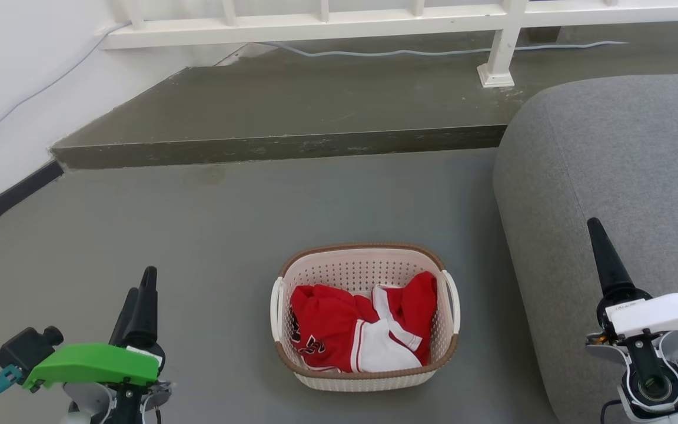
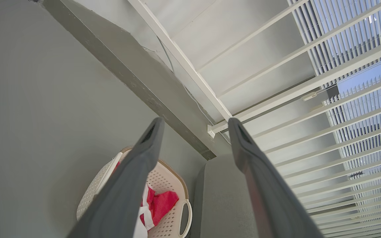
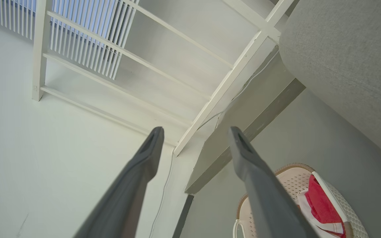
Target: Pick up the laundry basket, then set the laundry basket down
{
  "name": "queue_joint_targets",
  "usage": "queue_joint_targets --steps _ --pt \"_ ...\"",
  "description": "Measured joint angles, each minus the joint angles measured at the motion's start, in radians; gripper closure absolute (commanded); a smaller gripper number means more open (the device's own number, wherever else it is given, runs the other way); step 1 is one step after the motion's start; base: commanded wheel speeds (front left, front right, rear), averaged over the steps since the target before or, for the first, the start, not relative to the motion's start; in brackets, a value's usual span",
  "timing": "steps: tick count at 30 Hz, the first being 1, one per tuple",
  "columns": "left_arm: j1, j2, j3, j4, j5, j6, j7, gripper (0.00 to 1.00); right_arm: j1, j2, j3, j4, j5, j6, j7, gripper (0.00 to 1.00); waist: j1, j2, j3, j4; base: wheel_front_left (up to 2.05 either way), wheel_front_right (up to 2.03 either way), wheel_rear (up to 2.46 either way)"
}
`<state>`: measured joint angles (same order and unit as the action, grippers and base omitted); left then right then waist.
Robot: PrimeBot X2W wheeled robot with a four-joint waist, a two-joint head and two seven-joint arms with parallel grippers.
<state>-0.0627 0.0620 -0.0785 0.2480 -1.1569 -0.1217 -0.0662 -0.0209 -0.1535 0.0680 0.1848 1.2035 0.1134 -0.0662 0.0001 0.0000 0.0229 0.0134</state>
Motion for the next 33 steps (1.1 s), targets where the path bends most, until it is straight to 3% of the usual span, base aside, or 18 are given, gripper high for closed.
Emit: queue_joint_targets --steps 33 --pt "-0.021 -0.009 -0.066 -0.017 0.509 0.012 -0.103 0.0 -0.019 -0.007 0.016 -0.012 -0.485 0.0 -0.1 0.0 0.0 0.0 0.0 0.005 0.0 0.0 0.0"
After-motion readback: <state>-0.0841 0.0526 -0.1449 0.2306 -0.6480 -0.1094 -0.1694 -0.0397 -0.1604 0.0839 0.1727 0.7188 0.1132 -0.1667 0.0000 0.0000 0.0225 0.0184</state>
